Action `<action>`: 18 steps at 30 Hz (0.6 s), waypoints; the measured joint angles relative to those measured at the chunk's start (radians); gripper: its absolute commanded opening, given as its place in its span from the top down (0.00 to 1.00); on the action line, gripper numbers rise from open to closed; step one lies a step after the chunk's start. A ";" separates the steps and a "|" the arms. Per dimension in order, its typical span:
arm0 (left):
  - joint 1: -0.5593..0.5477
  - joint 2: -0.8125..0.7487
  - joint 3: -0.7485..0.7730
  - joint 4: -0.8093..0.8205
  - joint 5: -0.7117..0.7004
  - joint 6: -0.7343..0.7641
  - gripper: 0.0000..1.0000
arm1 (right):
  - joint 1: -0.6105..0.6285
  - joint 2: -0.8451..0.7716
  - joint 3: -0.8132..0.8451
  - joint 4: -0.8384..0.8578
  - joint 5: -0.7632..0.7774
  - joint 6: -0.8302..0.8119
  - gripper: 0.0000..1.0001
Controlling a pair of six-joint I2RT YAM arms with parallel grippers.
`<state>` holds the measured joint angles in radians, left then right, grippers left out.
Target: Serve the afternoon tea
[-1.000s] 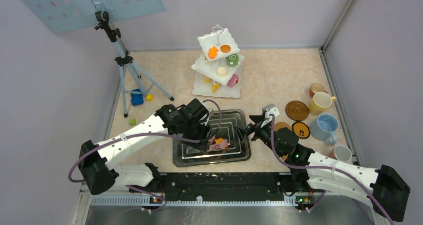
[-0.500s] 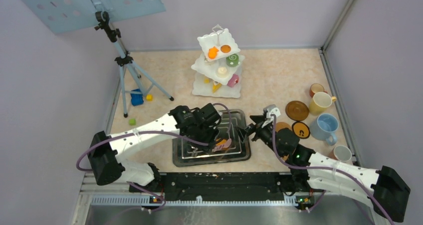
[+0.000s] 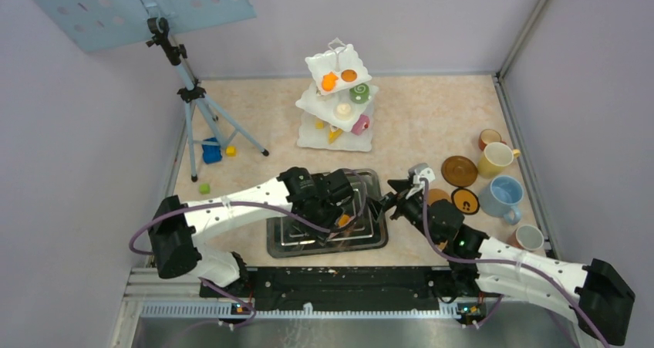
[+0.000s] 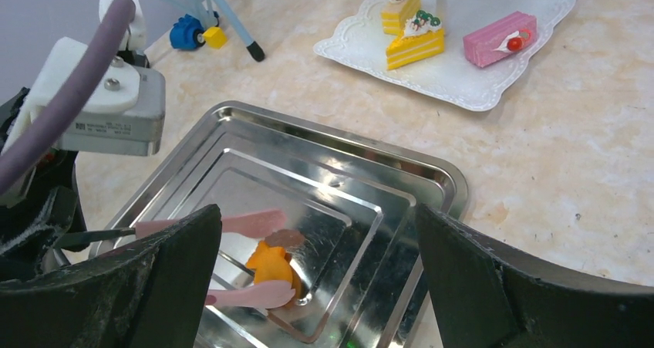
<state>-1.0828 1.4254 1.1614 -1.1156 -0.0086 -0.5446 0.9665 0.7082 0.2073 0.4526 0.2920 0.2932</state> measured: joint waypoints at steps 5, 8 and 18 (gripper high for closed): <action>-0.033 0.032 0.025 -0.018 -0.043 -0.003 0.57 | 0.000 -0.023 0.000 -0.005 0.006 0.000 0.06; -0.039 0.037 0.034 -0.024 -0.069 -0.003 0.63 | 0.000 -0.034 0.000 -0.009 0.013 0.000 0.06; -0.039 0.036 0.055 -0.048 -0.167 -0.006 0.80 | 0.000 -0.101 0.000 -0.085 0.061 -0.011 0.06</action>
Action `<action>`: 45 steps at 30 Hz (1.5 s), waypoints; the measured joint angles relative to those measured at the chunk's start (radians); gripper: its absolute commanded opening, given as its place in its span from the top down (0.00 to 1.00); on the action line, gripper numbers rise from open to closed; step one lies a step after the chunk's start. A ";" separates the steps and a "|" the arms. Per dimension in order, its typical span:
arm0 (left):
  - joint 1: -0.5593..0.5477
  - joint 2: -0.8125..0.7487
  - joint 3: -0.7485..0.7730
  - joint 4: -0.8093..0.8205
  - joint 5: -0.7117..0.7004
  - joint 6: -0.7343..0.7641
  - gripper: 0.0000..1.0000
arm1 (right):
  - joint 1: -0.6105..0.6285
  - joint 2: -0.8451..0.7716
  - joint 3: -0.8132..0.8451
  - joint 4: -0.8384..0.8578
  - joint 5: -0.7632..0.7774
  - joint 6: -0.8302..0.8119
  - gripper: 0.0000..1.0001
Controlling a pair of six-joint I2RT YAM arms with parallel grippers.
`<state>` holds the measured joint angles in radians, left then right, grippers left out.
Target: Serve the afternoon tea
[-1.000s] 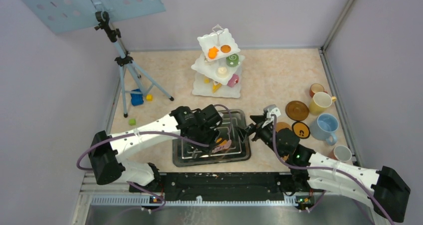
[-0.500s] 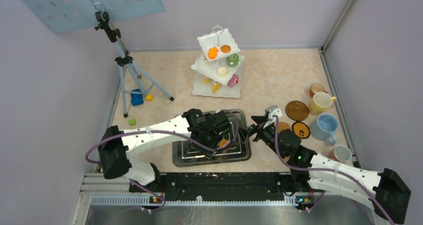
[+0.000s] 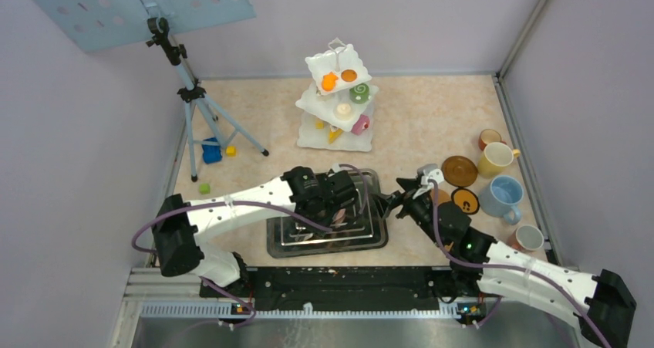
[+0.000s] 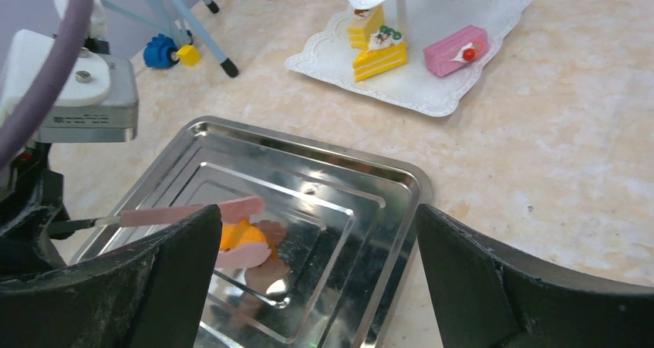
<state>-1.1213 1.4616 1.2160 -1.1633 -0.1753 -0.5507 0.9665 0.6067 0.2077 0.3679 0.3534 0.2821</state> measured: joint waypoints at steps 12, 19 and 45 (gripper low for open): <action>0.000 -0.063 0.039 -0.008 -0.090 -0.006 0.91 | 0.000 -0.084 0.018 -0.098 0.117 -0.099 0.04; 0.006 -0.087 0.146 -0.053 -0.175 0.002 0.91 | 0.000 -0.131 0.029 -0.136 0.172 -0.134 0.04; 0.433 -0.051 0.523 0.519 -0.253 0.523 0.88 | 0.000 -0.413 0.304 -0.422 0.396 -0.175 0.08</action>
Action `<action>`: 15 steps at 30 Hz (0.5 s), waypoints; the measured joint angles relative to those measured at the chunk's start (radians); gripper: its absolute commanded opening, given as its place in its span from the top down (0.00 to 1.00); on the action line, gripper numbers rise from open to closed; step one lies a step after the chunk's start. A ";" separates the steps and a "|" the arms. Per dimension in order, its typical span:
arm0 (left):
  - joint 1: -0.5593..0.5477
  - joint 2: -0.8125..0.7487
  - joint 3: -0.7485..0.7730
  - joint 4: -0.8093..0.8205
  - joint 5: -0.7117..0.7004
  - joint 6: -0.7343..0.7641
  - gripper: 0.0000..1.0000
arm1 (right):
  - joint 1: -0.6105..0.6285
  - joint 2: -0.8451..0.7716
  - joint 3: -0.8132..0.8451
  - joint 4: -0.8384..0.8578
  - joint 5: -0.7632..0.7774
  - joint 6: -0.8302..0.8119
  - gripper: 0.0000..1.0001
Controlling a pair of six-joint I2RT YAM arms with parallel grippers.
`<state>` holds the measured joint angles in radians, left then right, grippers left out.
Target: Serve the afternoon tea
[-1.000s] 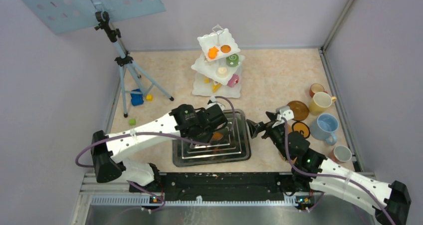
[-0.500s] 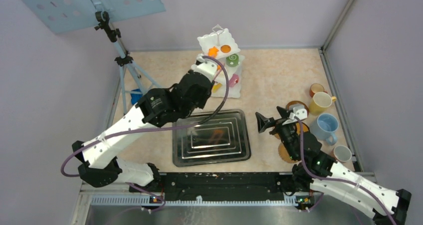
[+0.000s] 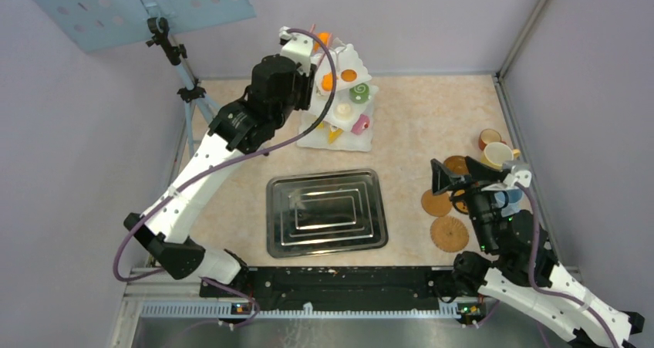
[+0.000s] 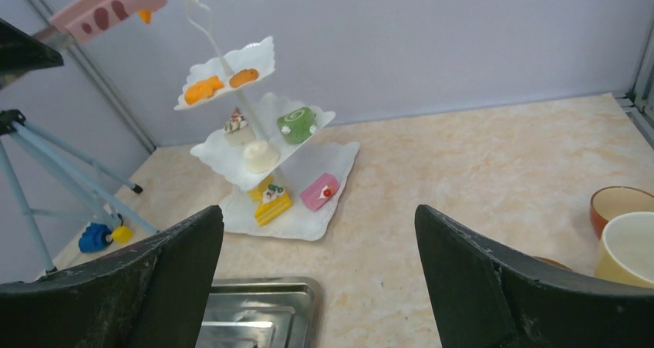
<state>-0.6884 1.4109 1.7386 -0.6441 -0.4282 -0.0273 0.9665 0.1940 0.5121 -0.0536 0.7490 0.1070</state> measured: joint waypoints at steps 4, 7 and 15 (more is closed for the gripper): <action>0.029 0.066 0.023 0.024 0.032 0.005 0.88 | 0.000 -0.033 0.029 -0.030 0.020 -0.002 0.08; 0.040 0.086 0.019 0.026 0.043 0.005 0.89 | 0.000 -0.041 0.032 -0.053 0.029 -0.001 0.08; 0.055 0.053 -0.054 0.074 0.048 0.002 0.89 | 0.000 -0.042 0.032 -0.077 0.032 0.000 0.09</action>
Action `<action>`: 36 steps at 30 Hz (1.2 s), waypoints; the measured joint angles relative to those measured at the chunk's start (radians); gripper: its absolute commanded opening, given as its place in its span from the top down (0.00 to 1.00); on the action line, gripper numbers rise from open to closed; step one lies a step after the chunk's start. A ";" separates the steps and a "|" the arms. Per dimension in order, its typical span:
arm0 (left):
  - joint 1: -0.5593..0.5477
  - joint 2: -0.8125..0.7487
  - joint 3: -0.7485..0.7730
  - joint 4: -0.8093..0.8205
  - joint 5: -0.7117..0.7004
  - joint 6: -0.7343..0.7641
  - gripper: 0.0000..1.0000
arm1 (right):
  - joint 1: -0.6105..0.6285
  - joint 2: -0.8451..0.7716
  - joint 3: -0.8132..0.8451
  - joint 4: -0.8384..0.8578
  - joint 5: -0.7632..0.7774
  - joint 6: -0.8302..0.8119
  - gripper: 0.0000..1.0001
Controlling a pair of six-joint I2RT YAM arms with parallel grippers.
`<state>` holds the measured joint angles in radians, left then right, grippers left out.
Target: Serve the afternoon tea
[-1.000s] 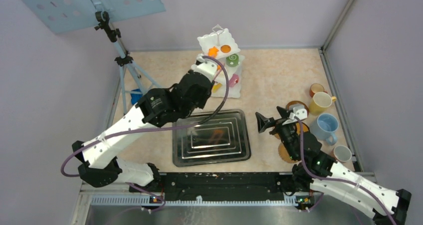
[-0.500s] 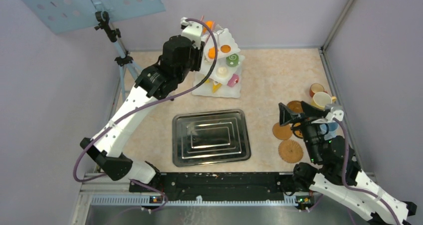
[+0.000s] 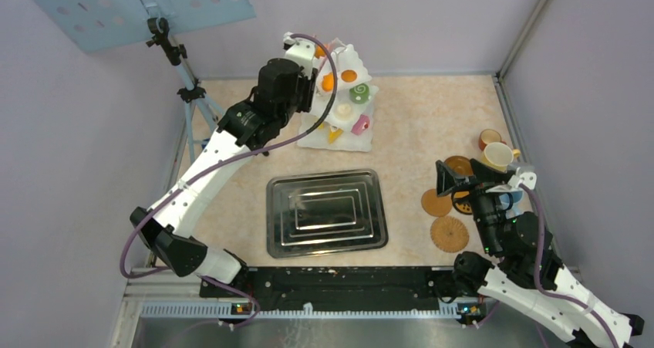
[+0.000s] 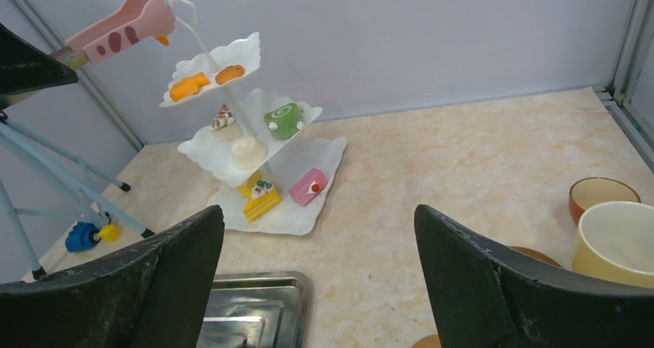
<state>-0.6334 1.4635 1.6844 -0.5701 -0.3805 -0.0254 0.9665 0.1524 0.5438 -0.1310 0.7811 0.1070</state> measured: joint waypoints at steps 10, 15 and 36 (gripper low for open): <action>0.009 -0.064 -0.096 0.041 0.026 -0.025 0.85 | 0.000 0.000 0.000 0.000 0.000 0.008 0.09; 0.011 -0.066 -0.111 0.067 0.040 -0.031 0.83 | 0.000 0.000 0.000 0.000 -0.003 0.017 0.09; 0.043 -0.030 -0.119 0.108 0.074 -0.027 0.62 | 0.000 0.002 -0.009 -0.003 -0.021 0.047 0.09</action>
<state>-0.5903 1.4334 1.5650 -0.4625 -0.3065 -0.0521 0.9665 0.1539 0.5350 -0.1345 0.7605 0.1535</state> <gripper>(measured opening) 0.471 0.909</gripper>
